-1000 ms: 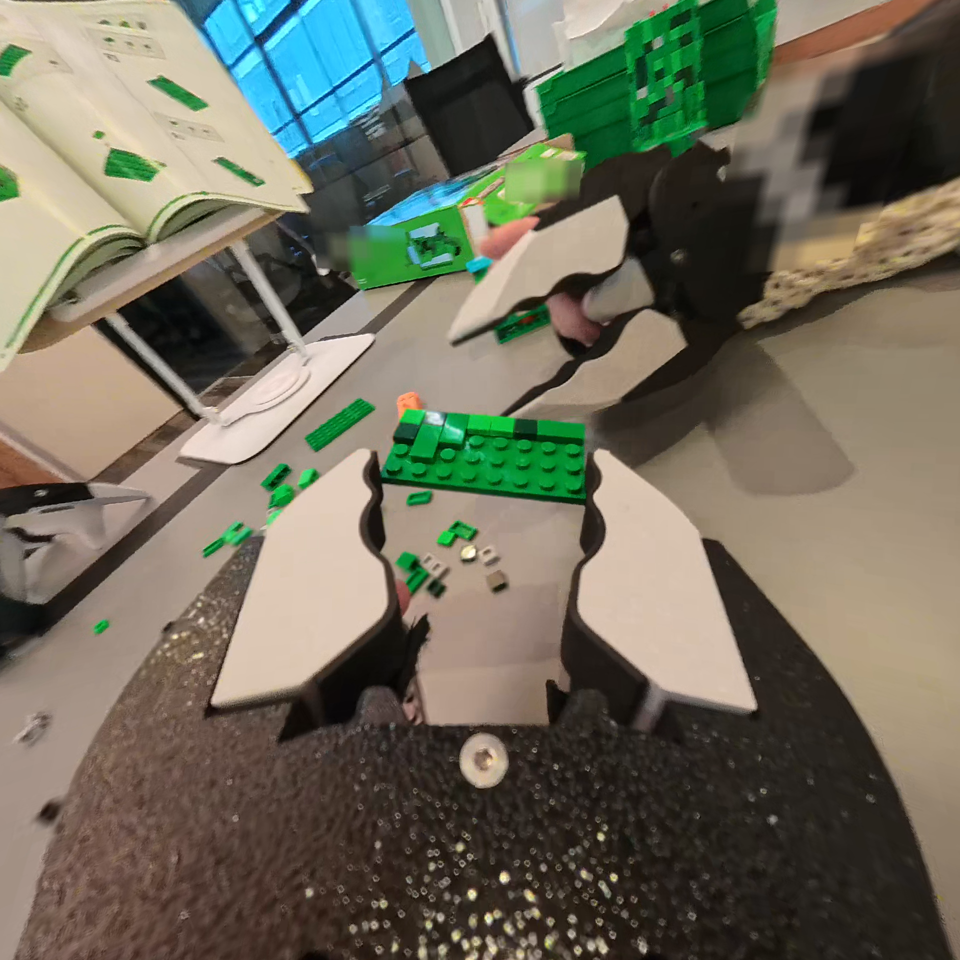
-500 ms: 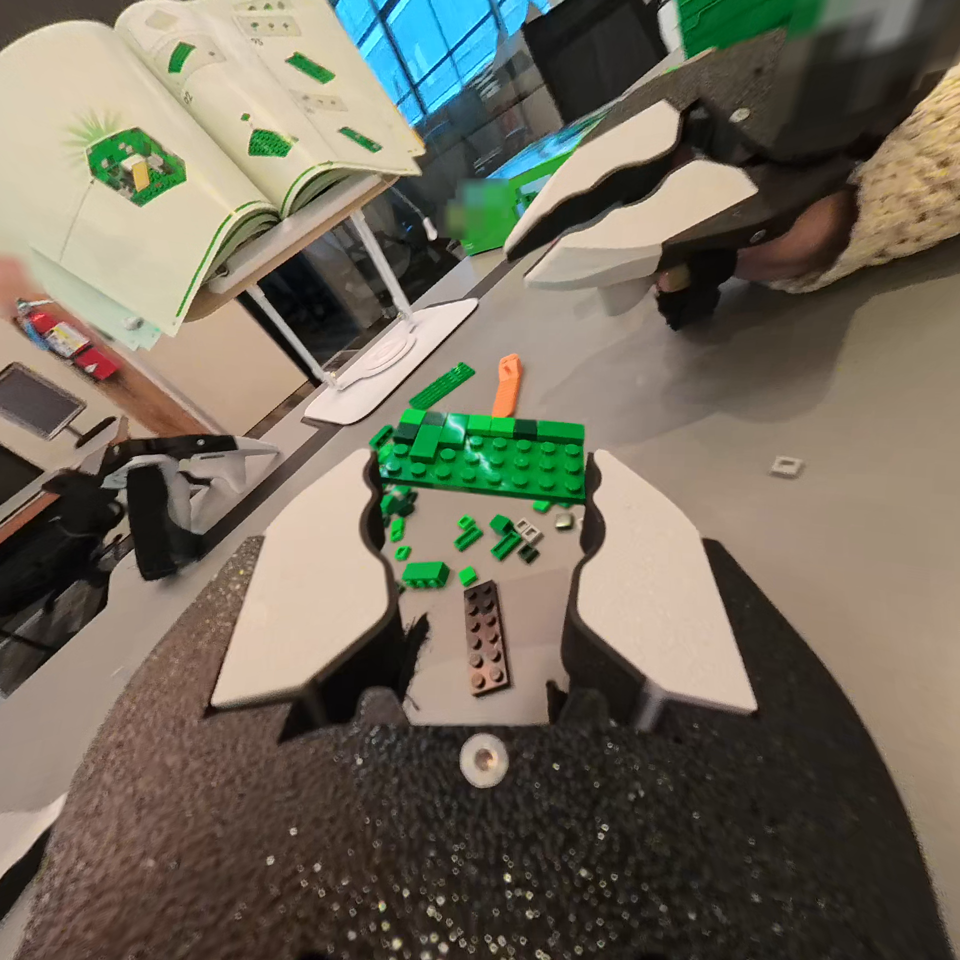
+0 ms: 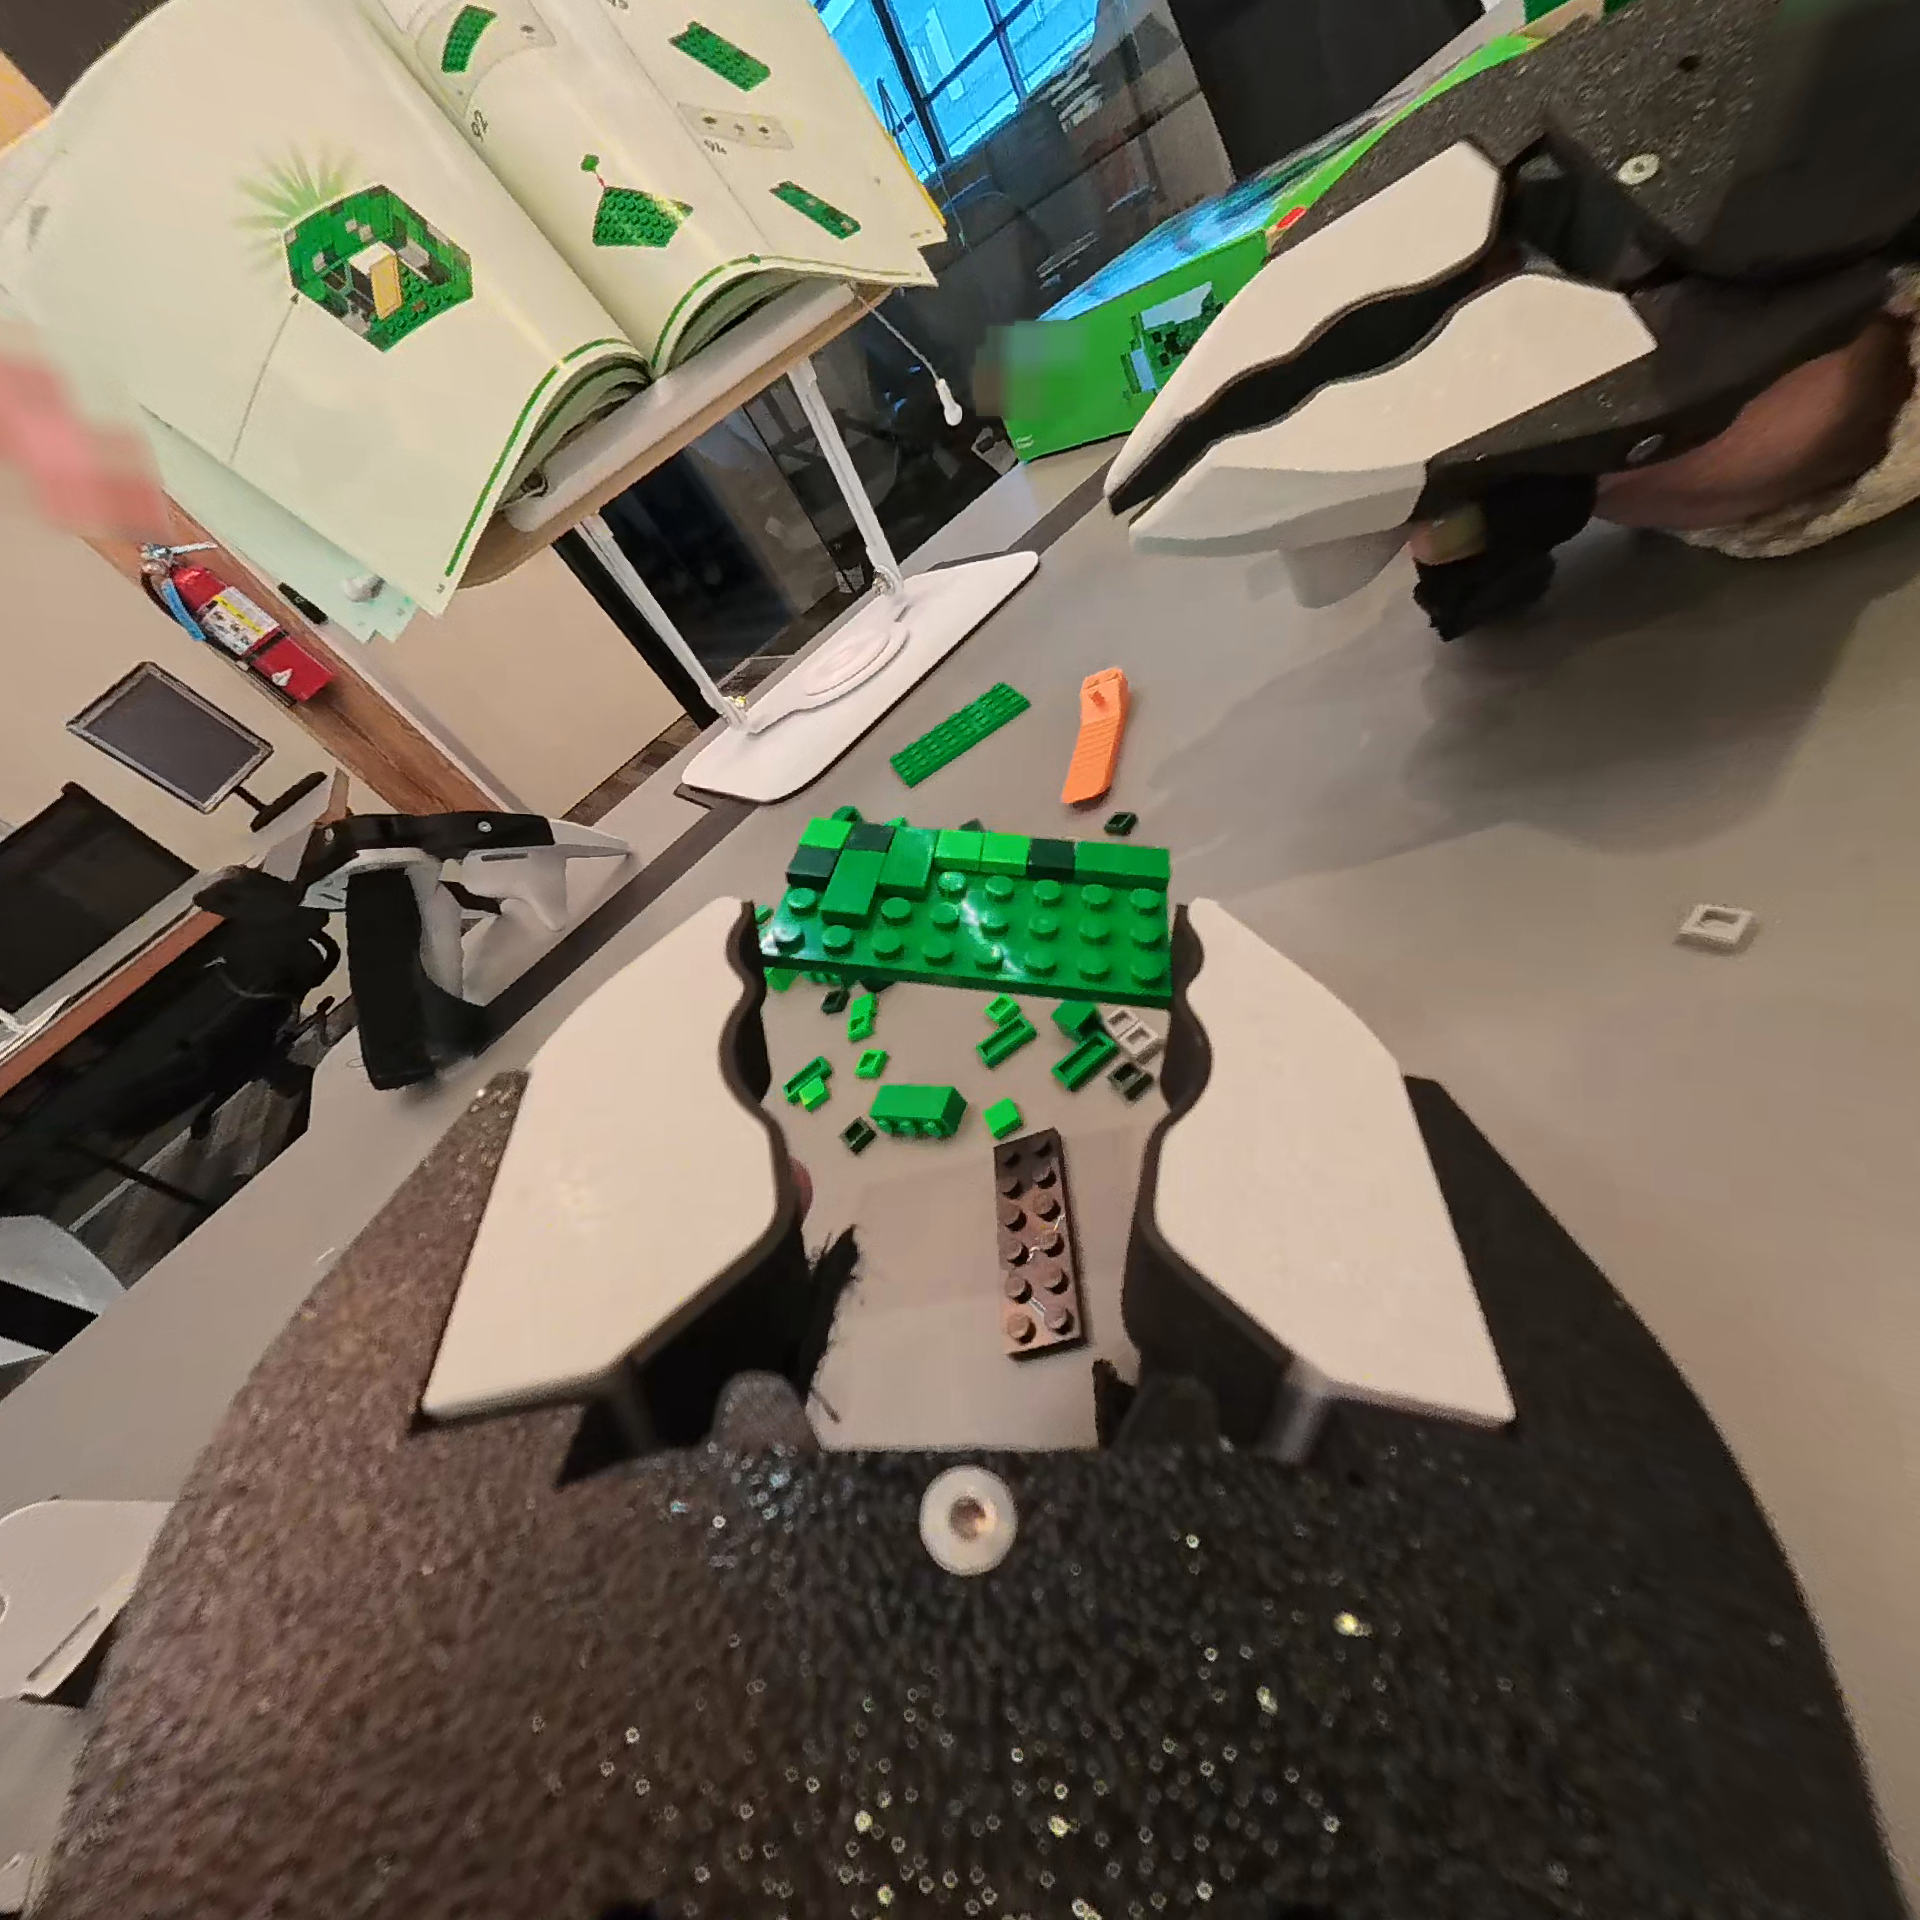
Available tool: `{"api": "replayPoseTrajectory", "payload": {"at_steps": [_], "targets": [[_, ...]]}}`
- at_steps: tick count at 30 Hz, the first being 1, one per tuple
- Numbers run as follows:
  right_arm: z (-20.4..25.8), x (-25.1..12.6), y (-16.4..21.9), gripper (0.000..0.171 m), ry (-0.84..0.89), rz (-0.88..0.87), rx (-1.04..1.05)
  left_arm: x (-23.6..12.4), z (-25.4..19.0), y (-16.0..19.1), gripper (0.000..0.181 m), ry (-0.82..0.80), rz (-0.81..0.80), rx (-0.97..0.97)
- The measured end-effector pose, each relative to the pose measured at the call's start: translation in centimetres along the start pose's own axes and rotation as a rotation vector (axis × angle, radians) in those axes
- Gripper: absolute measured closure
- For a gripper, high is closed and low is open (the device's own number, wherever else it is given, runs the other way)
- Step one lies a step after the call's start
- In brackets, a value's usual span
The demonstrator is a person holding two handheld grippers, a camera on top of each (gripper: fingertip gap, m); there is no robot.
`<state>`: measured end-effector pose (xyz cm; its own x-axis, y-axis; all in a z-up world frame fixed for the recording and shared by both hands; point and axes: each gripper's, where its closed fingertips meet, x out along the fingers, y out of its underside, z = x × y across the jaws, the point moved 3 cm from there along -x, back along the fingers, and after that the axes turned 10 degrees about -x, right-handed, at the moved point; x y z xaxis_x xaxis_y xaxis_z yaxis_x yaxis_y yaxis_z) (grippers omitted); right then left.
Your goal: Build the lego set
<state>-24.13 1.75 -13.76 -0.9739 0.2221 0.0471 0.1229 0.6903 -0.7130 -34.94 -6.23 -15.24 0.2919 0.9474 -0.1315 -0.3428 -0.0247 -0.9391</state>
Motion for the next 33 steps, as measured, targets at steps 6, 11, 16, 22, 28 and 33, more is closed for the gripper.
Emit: {"api": "replayPoseTrajectory", "payload": {"at_steps": [6, 11, 16, 22, 28, 33], "targets": [[0.01, 0.03, 0.06, 0.164, -0.001, 0.005, -0.004, -0.07, 0.47, 0.19, 0.107, -0.011, -0.007, 0.026], [0.09, 0.07, 0.11, 0.165, -0.005, 0.009, -0.010, -0.02, 0.30, 0.28, 0.107, -0.012, -0.002, 0.051], [0.34, 0.15, 0.13, 0.165, -0.015, 0.015, -0.032, 0.03, 0.23, 0.31, 0.107, -0.013, -0.001, 0.063], [0.49, 0.17, 0.12, 0.166, -0.021, 0.017, -0.044, 0.03, 0.18, 0.29, 0.107, -0.012, -0.003, 0.067], [0.74, 0.21, 0.12, 0.166, -0.031, 0.021, -0.063, 0.04, 0.03, 0.28, 0.107, -0.009, -0.006, 0.079], [0.75, 0.18, 0.10, 0.166, -0.031, 0.020, -0.067, 0.01, 0.09, 0.17, 0.107, -0.016, -0.013, 0.074]]}}
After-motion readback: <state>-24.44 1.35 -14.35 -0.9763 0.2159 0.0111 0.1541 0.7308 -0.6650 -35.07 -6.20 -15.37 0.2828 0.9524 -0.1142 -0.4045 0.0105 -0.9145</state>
